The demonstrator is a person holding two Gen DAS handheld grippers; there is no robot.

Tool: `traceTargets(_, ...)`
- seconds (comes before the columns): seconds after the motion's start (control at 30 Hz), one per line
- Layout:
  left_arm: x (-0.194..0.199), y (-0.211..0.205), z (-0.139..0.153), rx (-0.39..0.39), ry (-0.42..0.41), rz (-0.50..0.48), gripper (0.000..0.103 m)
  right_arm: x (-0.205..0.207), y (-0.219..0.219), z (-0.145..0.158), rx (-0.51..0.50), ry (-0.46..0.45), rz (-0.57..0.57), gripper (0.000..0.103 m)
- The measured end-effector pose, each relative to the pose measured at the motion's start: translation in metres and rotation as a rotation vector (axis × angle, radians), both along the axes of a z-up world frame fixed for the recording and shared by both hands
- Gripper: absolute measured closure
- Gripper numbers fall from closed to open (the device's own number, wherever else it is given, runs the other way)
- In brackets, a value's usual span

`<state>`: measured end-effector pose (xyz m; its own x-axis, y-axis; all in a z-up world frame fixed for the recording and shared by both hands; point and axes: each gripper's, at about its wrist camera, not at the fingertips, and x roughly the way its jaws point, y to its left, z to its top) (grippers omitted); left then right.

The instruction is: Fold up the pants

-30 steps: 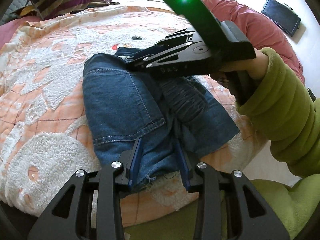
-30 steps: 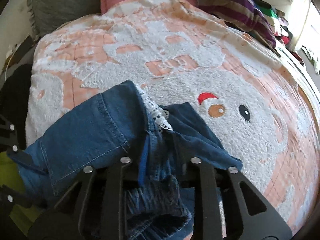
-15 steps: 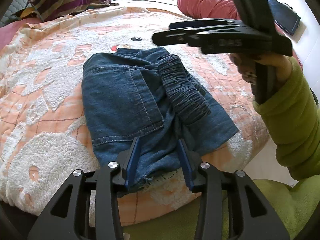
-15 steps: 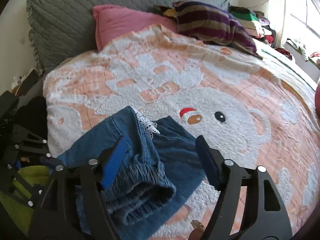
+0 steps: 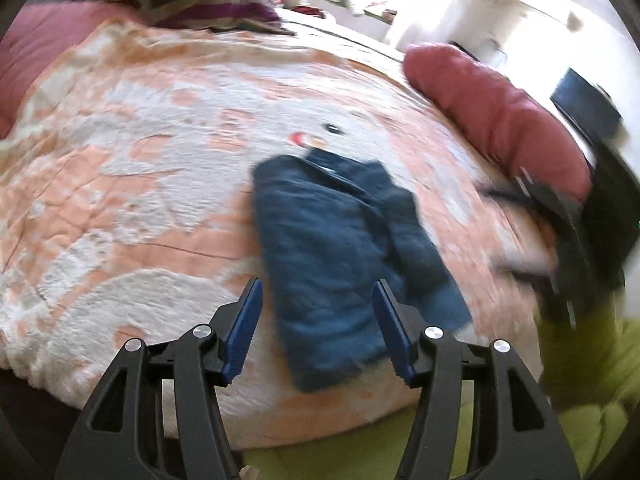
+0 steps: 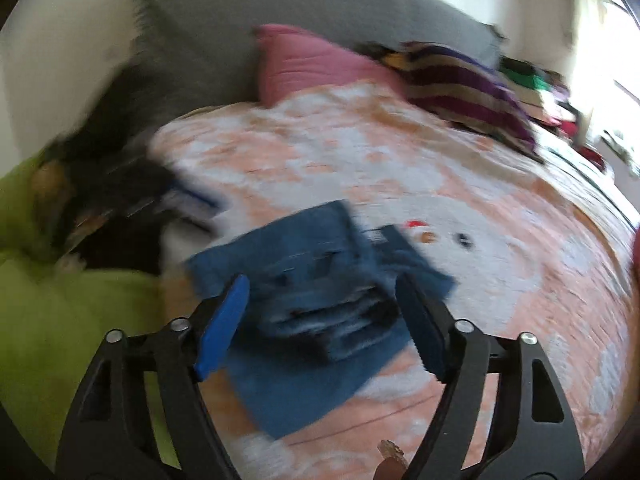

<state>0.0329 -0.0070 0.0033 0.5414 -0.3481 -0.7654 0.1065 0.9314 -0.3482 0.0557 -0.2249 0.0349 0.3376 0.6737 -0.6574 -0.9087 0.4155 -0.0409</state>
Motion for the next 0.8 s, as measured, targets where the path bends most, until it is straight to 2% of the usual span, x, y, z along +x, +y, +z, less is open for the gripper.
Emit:
traceTargets(0.13, 0.027, -0.002, -0.010, 0.039, 0.047, 0.002, 0.049, -0.030, 0.028, -0.014, -0.061, -0.007, 0.132, 0.057)
traceTargets(0.23, 0.045, -0.013, -0.016, 0.063, 0.070, -0.025, 0.049, -0.036, 0.047, -0.025, -0.096, -0.009, 0.178, 0.069)
traceTargets(0.43, 0.075, -0.015, -0.032, 0.071, 0.121, -0.011, 0.049, -0.034, 0.081, -0.043, -0.181, -0.100, 0.198, 0.077)
traceTargets(0.47, 0.076, -0.017, -0.033, 0.066, 0.124, -0.010, 0.049, -0.032, 0.086, -0.049, -0.191, -0.084, 0.209, 0.081)
traceTargets(0.5, 0.076, -0.017, -0.036, 0.064, 0.128, -0.009, 0.047, -0.032, 0.087, -0.053, -0.197, -0.051, 0.226, 0.096)
traceTargets(0.53, 0.076, -0.017, -0.039, 0.064, 0.132, -0.008, 0.047, -0.031, 0.088, -0.058, -0.210, -0.006, 0.254, 0.099)
traceTargets(0.63, 0.076, -0.017, -0.044, 0.046, 0.143, -0.007, 0.047, -0.037, 0.077, -0.060, -0.219, 0.025, 0.298, 0.101)
traceTargets(0.8, 0.075, -0.020, -0.048, 0.037, 0.129, -0.006, 0.047, -0.037, 0.072, -0.078, -0.216, 0.074, 0.272, 0.100)
